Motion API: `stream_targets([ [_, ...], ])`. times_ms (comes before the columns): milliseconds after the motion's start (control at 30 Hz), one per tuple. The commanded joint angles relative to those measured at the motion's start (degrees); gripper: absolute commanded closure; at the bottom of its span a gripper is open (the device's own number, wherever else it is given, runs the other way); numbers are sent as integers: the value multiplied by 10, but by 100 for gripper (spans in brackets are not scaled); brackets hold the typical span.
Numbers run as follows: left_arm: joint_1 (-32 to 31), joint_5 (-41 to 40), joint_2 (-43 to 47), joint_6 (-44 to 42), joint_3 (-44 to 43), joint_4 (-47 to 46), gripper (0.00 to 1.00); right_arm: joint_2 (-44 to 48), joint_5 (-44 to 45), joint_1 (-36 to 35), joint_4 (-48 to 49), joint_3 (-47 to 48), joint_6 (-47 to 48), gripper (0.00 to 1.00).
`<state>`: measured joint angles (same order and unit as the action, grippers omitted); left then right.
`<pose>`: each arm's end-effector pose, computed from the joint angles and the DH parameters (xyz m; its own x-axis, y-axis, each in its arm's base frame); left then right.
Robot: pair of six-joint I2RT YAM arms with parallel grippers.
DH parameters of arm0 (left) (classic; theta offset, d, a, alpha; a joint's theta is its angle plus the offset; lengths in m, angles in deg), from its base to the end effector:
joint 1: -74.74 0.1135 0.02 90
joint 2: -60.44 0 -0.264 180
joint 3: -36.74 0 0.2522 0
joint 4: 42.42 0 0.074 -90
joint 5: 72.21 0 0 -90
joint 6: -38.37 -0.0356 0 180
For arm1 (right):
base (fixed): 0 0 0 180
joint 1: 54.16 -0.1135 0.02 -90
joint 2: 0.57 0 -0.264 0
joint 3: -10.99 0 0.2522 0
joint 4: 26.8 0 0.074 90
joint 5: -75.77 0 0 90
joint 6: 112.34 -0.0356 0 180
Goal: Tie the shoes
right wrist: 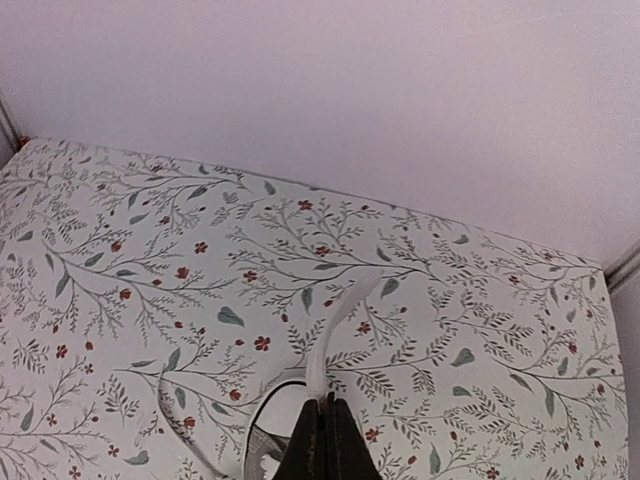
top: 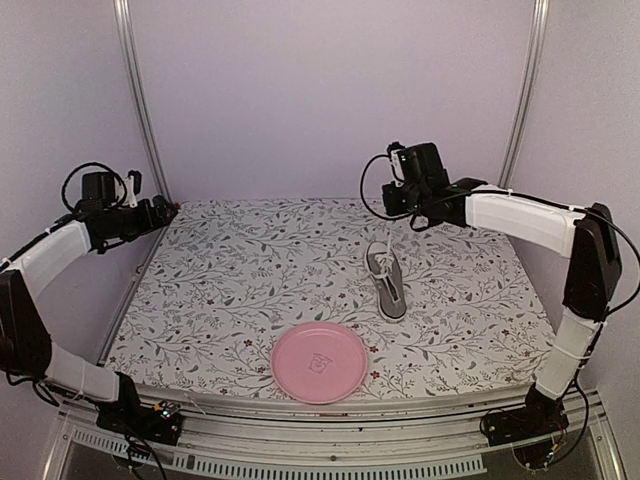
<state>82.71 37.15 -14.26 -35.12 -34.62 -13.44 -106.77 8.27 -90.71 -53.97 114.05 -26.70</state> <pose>0.2918 0.0289 0.2959 -0.5493 -0.3476 -0.7599 -0.0099 0.9120 -0.4101 0.3598 0.2497 0.2993 -0.4259 -0.2283 -0.8755 -0.2531 0.9591 -0.1269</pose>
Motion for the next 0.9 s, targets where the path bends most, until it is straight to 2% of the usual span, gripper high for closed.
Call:
stream_targets([
  [0,-55,-21,2,-19,5,-11,7,87,71,24,-2,-138,-95,98],
  [200,-156,-61,3,0,7,-22,7,180,24,52,-5,-303,-205,98],
  [367,-211,-47,32,80,46,-65,7,197,-12,55,10,-346,-215,98],
  [533,-280,-42,49,102,90,-138,7,210,-60,55,59,-319,-157,98],
  [633,-314,-40,32,104,93,-160,7,197,-132,54,92,-282,-112,98],
  [867,-351,-54,15,146,111,-218,7,91,-227,37,136,-177,-76,98],
])
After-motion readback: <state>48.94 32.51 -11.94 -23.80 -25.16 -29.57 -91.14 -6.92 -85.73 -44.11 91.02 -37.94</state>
